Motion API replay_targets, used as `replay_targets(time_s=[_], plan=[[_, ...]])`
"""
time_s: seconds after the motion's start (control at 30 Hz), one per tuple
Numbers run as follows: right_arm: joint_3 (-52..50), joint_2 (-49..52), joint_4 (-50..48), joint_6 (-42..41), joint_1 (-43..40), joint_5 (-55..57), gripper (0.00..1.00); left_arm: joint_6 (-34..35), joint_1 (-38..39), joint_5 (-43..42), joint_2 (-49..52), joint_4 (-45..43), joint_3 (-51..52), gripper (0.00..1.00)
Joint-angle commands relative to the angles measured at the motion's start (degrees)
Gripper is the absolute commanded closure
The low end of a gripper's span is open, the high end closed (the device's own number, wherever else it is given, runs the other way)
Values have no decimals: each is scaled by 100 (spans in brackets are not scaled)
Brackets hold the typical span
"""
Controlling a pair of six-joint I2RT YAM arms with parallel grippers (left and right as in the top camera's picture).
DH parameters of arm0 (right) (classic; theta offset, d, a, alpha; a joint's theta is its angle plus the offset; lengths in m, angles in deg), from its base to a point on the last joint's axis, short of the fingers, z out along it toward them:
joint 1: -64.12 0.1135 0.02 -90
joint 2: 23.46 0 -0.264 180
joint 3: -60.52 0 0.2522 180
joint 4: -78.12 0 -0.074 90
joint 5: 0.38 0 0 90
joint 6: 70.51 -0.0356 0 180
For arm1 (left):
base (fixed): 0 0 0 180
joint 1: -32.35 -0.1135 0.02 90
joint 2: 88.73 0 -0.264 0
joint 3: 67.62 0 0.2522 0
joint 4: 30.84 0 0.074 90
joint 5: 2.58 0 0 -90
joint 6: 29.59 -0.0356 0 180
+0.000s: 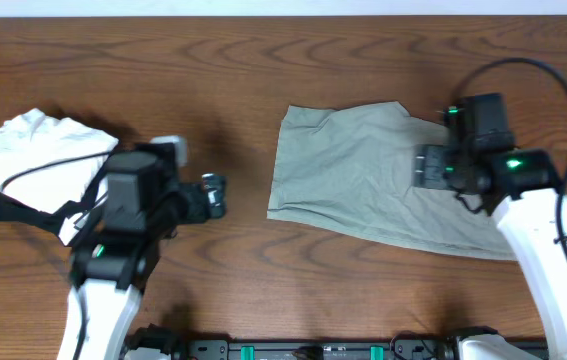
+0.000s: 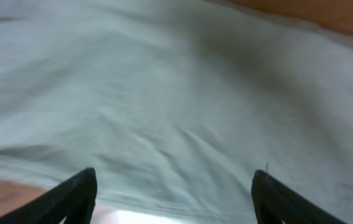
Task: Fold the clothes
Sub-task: 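Drag the khaki shorts with the right gripper to the table center, then grasp the shorts' left edge with the left gripper and stretch them flat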
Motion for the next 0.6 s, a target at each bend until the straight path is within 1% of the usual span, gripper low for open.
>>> replay_targets(time_s=[0.0, 0.1, 0.13, 0.27, 0.47, 0.57], plan=[[-203, 118, 262, -704, -750, 107, 21, 33, 352, -634, 822, -247, -107, 2], [-439, 146, 203, -704, -1305, -63, 19, 35, 675, -1034, 1611, -772, -107, 2], [-551, 153, 122, -680, -1523, -116, 18, 35, 793, -1075, 1921, -1012, -107, 2], [-852, 160, -59, -518, -1945, -417, 17, 39, 1115, -1073, 2778, -1679, -107, 2], [-1178, 168, -201, -310, -2105, -472, 17, 48, 1486, -1064, 3659, -2507, -107, 2], [-1220, 168, -197, -310, -2103, -474, 17, 413, 1499, -1062, 3945, -2645, -107, 2]])
